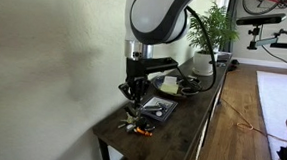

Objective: Put the keys on the square tray

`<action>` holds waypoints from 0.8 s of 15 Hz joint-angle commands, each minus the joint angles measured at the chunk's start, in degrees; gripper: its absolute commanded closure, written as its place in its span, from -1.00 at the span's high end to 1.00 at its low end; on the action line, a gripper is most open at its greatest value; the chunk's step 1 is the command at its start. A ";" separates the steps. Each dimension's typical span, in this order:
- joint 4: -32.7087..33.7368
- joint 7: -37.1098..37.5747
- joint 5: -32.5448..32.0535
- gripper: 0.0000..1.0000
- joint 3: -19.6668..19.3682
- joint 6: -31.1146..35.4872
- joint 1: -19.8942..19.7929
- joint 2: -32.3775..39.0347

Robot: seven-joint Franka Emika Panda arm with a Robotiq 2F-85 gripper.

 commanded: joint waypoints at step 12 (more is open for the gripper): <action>-6.42 3.04 -3.12 -0.88 -6.16 -0.48 -4.18 -7.66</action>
